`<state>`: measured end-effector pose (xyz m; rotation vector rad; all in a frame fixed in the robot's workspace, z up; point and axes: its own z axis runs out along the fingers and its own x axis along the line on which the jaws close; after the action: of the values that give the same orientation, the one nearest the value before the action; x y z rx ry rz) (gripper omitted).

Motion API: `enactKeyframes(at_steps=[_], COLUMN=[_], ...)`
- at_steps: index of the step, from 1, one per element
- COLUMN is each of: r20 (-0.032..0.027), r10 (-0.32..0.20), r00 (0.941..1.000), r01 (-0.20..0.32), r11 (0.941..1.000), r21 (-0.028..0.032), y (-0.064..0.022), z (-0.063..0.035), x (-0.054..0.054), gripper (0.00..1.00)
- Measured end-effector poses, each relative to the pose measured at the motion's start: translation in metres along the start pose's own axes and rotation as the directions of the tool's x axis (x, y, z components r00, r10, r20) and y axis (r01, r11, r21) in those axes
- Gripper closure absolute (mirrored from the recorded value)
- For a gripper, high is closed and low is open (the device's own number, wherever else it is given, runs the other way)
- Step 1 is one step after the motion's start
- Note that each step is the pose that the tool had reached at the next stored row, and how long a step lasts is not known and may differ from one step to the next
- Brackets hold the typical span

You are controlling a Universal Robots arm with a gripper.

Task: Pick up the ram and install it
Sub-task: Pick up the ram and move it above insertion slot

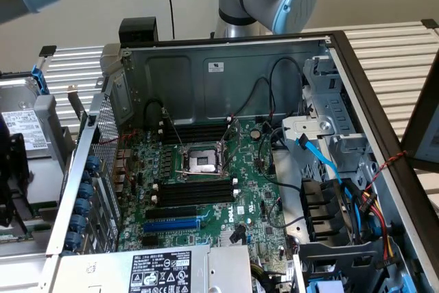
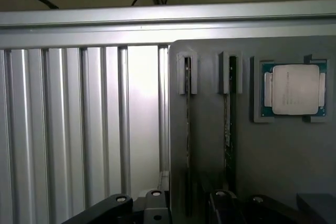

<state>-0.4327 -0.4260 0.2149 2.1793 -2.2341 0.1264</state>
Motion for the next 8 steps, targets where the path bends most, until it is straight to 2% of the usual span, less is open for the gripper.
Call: enactKeyframes(at_steps=[8], r20=[0.0003], r10=[0.000], r00=[1.0000], r01=[0.000], r11=[1.0000], r21=[0.0000], y=[0.0027], z=[0.0050], x=[-0.0039], gripper=[0.65])
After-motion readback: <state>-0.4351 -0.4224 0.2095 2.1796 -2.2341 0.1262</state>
